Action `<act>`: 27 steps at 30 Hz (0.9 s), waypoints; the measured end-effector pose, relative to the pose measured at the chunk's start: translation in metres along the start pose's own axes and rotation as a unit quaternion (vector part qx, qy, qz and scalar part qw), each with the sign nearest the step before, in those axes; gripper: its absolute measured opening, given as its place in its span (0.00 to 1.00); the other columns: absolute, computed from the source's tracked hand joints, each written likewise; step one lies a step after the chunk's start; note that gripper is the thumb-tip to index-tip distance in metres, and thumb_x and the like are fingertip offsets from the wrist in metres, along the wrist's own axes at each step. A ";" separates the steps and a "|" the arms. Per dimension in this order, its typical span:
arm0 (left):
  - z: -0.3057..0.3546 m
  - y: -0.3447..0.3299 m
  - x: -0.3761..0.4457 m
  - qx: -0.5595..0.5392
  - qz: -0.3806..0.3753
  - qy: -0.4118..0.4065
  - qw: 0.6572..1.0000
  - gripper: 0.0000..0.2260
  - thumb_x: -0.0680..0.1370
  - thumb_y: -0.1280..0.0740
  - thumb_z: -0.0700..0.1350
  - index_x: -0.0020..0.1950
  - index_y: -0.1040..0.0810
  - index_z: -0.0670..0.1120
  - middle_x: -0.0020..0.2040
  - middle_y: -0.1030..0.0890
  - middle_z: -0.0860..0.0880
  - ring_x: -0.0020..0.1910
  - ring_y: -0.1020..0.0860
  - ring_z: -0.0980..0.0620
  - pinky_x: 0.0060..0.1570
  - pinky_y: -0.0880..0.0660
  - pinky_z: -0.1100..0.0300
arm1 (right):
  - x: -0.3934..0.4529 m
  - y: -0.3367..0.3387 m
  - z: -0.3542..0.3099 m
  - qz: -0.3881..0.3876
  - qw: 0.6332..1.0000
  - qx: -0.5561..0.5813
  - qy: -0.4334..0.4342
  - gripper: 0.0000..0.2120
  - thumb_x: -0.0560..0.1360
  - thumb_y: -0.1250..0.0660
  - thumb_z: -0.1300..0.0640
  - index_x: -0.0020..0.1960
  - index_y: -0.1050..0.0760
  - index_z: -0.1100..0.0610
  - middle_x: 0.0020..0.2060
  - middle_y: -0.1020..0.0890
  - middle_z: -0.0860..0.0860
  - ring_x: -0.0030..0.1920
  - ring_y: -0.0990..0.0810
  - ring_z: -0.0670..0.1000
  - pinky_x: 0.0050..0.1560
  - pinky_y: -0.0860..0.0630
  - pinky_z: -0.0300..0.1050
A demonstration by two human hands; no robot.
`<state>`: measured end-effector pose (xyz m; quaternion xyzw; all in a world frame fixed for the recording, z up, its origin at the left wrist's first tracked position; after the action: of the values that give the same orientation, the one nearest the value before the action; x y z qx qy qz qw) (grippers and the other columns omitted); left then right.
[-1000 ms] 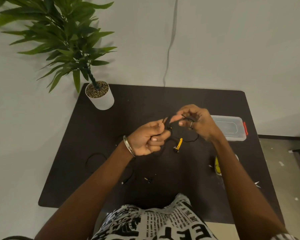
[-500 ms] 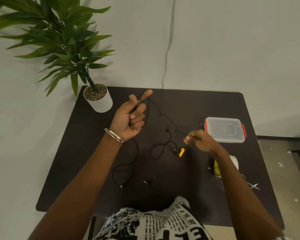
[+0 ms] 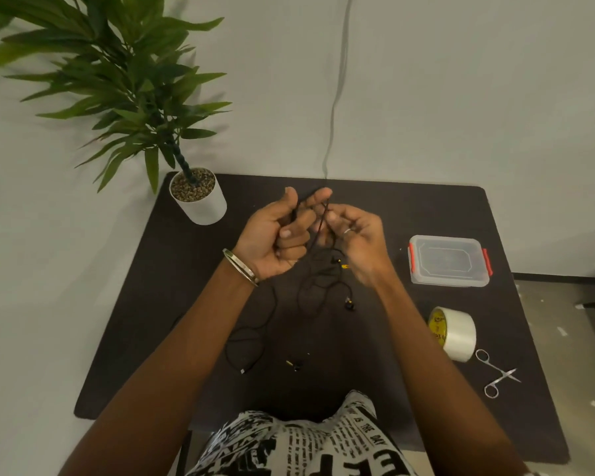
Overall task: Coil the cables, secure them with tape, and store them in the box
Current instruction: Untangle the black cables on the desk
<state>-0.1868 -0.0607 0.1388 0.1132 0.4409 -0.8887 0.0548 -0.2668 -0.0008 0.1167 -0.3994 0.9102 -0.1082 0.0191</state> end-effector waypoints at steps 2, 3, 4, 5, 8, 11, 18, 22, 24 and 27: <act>0.006 0.003 -0.003 -0.010 0.001 -0.009 1.000 0.21 0.78 0.48 0.55 0.59 0.24 0.44 0.21 0.35 0.53 0.19 0.50 0.57 0.17 0.49 0.68 | -0.002 0.004 0.007 -0.036 0.999 -0.011 -0.027 0.09 0.80 0.40 0.63 0.48 0.22 0.63 0.30 0.22 0.54 0.27 0.30 0.50 0.27 0.32 0.40; 0.008 0.005 -0.004 -0.019 -0.001 -0.014 1.000 0.21 0.78 0.48 0.55 0.58 0.23 0.44 0.21 0.35 0.53 0.19 0.50 0.57 0.17 0.49 0.68 | -0.003 0.005 0.010 -0.068 0.996 -0.029 -0.042 0.10 0.80 0.40 0.61 0.46 0.22 0.62 0.29 0.24 0.53 0.26 0.31 0.49 0.27 0.34 0.39; 0.010 0.007 -0.005 -0.032 -0.003 -0.022 0.999 0.21 0.78 0.48 0.54 0.58 0.23 0.44 0.21 0.34 0.53 0.19 0.49 0.57 0.16 0.49 0.68 | -0.005 0.004 0.012 -0.103 0.992 -0.051 -0.055 0.11 0.80 0.40 0.60 0.44 0.21 0.60 0.28 0.25 0.52 0.27 0.32 0.48 0.28 0.34 0.39; 0.013 0.009 -0.005 -0.046 -0.007 -0.030 0.998 0.21 0.78 0.47 0.54 0.58 0.22 0.44 0.21 0.34 0.52 0.19 0.49 0.57 0.16 0.48 0.67 | -0.008 0.005 0.015 -0.133 0.987 -0.067 -0.066 0.11 0.79 0.39 0.58 0.42 0.21 0.58 0.30 0.25 0.53 0.28 0.30 0.47 0.31 0.32 0.39; 0.017 0.012 -0.005 -0.065 -0.011 -0.044 0.997 0.21 0.78 0.46 0.53 0.57 0.21 0.43 0.22 0.34 0.52 0.19 0.48 0.57 0.16 0.48 0.67 | -0.018 0.013 0.020 -0.168 0.979 -0.038 -0.108 0.12 0.77 0.40 0.57 0.38 0.24 0.59 0.35 0.23 0.53 0.38 0.24 0.49 0.39 0.26 0.40; 0.018 0.012 -0.004 -0.071 0.001 -0.062 0.996 0.19 0.78 0.46 0.53 0.58 0.23 0.44 0.21 0.34 0.52 0.19 0.49 0.57 0.16 0.48 0.67 | -0.028 0.018 0.027 -0.178 0.971 0.026 -0.156 0.15 0.76 0.35 0.55 0.33 0.28 0.61 0.36 0.24 0.56 0.36 0.25 0.53 0.31 0.34 0.44; 0.039 0.023 -0.005 -0.074 0.050 -0.136 0.987 0.20 0.83 0.55 0.54 0.58 0.28 0.46 0.22 0.34 0.53 0.20 0.49 0.56 0.16 0.47 0.68 | -0.048 0.051 0.050 -0.141 0.964 -0.018 -0.224 0.25 0.77 0.36 0.48 0.26 0.34 0.60 0.25 0.30 0.54 0.24 0.32 0.50 0.27 0.42 0.39; 0.032 0.023 -0.005 -0.044 0.070 -0.123 0.989 0.20 0.82 0.54 0.55 0.59 0.27 0.46 0.22 0.35 0.53 0.20 0.49 0.56 0.16 0.47 0.68 | -0.047 0.094 0.067 -0.066 0.936 -0.207 -0.277 0.14 0.80 0.39 0.54 0.41 0.22 0.60 0.29 0.27 0.54 0.25 0.30 0.48 0.24 0.35 0.38; 0.026 0.018 -0.005 -0.024 0.066 -0.109 0.992 0.20 0.82 0.54 0.55 0.59 0.27 0.46 0.22 0.35 0.53 0.20 0.50 0.57 0.16 0.47 0.68 | -0.044 0.107 0.072 -0.101 0.870 -0.392 -0.281 0.09 0.79 0.38 0.61 0.43 0.21 0.56 0.30 0.24 0.52 0.26 0.27 0.47 0.26 0.31 0.37; 0.029 0.012 -0.005 -0.019 0.048 -0.118 0.992 0.20 0.82 0.54 0.54 0.60 0.27 0.46 0.22 0.35 0.54 0.20 0.50 0.57 0.17 0.49 0.68 | -0.036 0.132 0.069 -0.044 0.846 -0.464 -0.259 0.11 0.77 0.39 0.65 0.43 0.22 0.52 0.32 0.22 0.49 0.30 0.24 0.46 0.31 0.27 0.34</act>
<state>-0.1837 -0.0915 0.1478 0.0279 0.4419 -0.8838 0.1513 -0.3293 0.0992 0.0198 -0.4147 0.7979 0.4331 0.0621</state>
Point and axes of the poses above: each hand's wrist, its own x-axis towards the middle knuckle, its own y-axis out of the back of the hand, z = x × y, the point moved 8 cm from there along x, towards the middle knuckle
